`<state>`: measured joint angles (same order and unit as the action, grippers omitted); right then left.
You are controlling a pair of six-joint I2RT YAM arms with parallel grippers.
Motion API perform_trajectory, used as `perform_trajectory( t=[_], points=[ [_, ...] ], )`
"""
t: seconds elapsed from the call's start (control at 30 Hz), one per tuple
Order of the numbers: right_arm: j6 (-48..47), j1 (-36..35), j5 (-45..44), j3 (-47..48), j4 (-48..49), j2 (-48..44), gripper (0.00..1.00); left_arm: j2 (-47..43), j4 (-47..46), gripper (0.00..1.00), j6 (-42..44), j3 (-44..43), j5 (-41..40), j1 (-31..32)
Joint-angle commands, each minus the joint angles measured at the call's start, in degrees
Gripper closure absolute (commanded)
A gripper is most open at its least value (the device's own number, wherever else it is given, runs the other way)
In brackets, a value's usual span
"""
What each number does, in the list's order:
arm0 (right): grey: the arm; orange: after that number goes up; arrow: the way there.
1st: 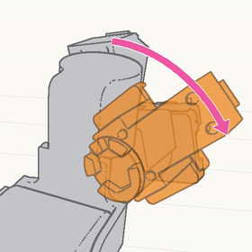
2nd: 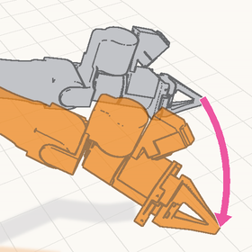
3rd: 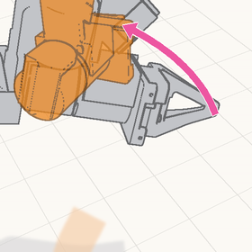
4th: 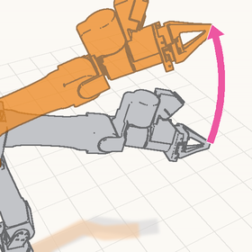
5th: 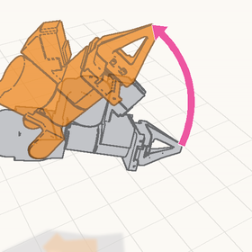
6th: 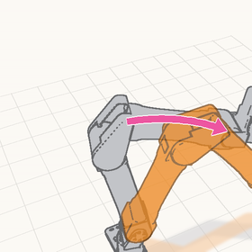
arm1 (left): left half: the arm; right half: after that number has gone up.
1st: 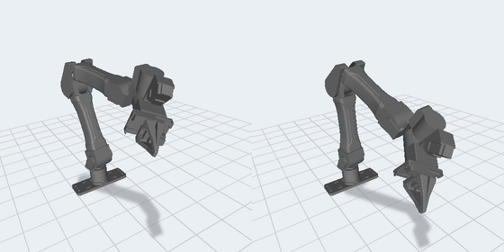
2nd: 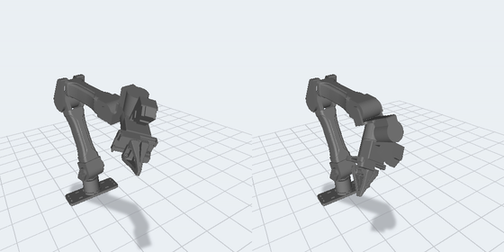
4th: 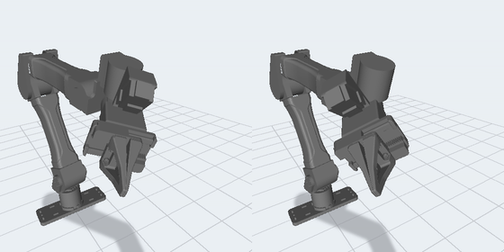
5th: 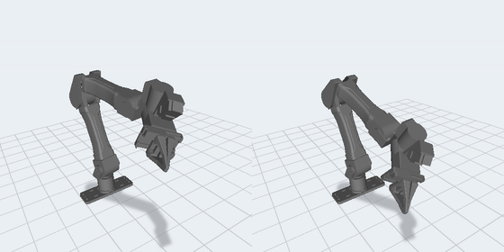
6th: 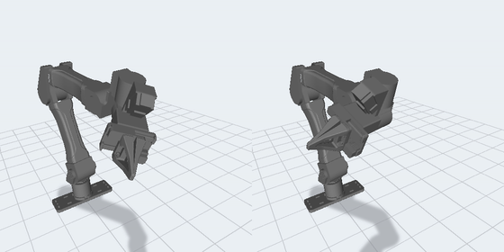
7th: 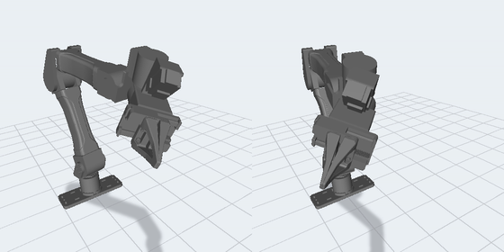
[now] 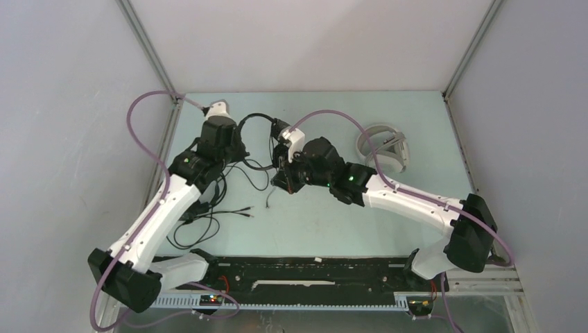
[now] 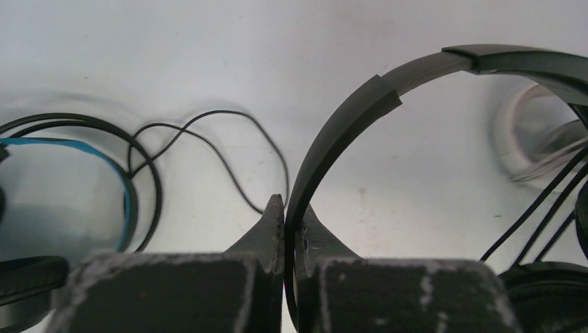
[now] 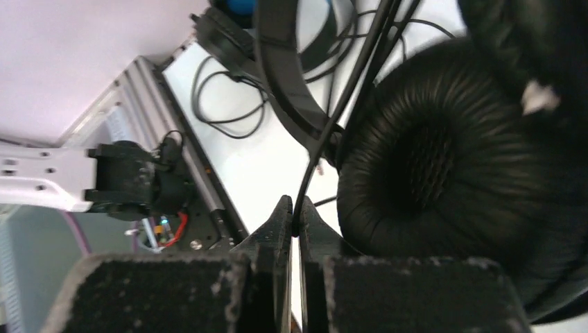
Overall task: Wrap the headphones
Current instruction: Wrap the headphones cable around the headphones.
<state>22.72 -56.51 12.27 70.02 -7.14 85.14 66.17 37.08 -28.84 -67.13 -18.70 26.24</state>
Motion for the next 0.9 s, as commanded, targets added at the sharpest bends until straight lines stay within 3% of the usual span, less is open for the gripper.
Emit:
perform_trajectory(
  t=[0.0, 0.37, 0.6, 0.73, 0.87],
  points=[
    [-4.4, -1.5, -10.3, -3.1, 5.6, -3.1, 0.97, -4.0, -6.7, 1.00, -7.5, 1.8, 4.8, -1.5],
    [-8.3, -2.4, -18.0, -12.3, 19.6, -8.3, 0.90, -8.6, -9.0, 1.00, -11.1, 3.4, 10.7, -1.7],
    [-11.5, -2.4, -14.1, -15.6, 25.0, -11.2, 0.83, -10.5, -8.8, 1.00, -11.8, 3.5, 10.4, -1.7],
    [-14.2, -2.3, -9.7, -19.5, 30.9, -13.3, 0.74, -10.9, -8.2, 1.00, -11.4, 3.3, 10.3, -1.7],
    [-16.8, -2.2, -5.4, -25.2, 39.1, -14.6, 0.58, -11.2, -7.9, 1.00, -11.2, 2.8, 10.4, -1.7]
  ],
)
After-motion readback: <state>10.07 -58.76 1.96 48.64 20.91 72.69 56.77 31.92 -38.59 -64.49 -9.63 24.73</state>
